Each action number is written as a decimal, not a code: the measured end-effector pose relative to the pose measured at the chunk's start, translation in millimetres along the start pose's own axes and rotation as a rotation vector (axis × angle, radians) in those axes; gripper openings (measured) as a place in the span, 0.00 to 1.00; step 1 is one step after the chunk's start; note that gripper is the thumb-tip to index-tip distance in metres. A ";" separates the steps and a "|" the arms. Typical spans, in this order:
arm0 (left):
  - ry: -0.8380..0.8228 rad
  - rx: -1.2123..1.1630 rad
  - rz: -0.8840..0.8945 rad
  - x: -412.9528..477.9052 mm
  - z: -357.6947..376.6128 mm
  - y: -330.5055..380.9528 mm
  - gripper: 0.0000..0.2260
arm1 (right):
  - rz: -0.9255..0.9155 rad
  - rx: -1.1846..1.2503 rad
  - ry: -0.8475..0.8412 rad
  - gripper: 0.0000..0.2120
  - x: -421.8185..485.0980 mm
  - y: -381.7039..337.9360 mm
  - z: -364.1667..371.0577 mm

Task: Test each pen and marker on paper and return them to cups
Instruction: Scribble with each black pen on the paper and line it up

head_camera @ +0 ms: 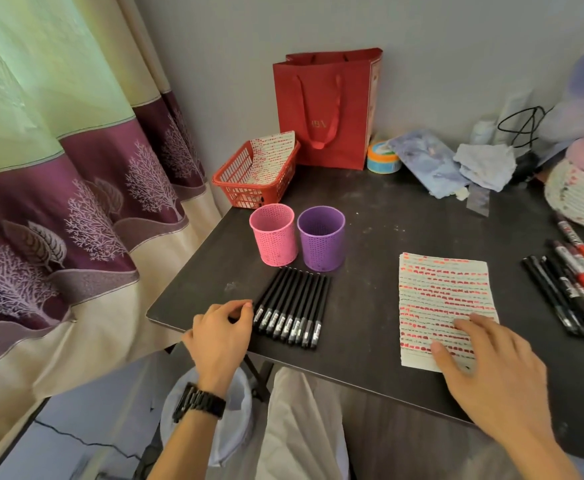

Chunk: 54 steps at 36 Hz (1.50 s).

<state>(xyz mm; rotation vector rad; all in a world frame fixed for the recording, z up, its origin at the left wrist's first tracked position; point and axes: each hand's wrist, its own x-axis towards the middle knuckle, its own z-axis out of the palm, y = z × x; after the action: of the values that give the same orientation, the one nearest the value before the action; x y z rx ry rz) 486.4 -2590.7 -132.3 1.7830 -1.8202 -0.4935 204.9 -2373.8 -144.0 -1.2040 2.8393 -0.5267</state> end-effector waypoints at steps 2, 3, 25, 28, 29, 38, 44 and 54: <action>-0.016 0.015 0.019 0.1 -1.2 2.2 0.09 | 0.001 -0.011 -0.012 0.34 -0.2 -0.4 -1.1; -0.022 0.023 0.029 0.2 -1.8 2.6 0.09 | 0.003 -0.011 -0.013 0.34 -0.2 -0.8 -1.8; -0.161 -0.071 0.787 -49.2 55.3 104.3 0.15 | 0.077 0.015 -0.126 0.36 3.3 -0.7 -2.2; -0.307 -0.076 0.868 -62.2 82.8 125.1 0.18 | 0.077 0.046 -0.077 0.27 0.6 2.9 1.6; -0.350 -0.078 0.886 -65.2 91.4 129.4 0.18 | 0.078 0.061 -0.057 0.25 0.3 3.7 3.4; -0.489 0.009 0.919 -73.7 121.8 126.8 0.20 | 0.029 0.215 0.090 0.15 -7.9 10.0 6.8; -0.512 -0.024 0.891 -72.0 119.0 124.1 0.18 | 0.098 0.438 0.174 0.08 8.3 34.2 -20.3; -0.500 -0.097 0.851 -71.9 120.3 123.0 0.17 | 0.213 -0.014 0.174 0.12 87.0 90.5 -82.6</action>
<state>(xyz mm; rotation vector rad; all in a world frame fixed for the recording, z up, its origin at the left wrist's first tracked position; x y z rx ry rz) 314.2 -2525.4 -161.5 0.7050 -2.5996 -0.6813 69.0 -2351.4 -84.0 -0.8811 3.0702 -0.6301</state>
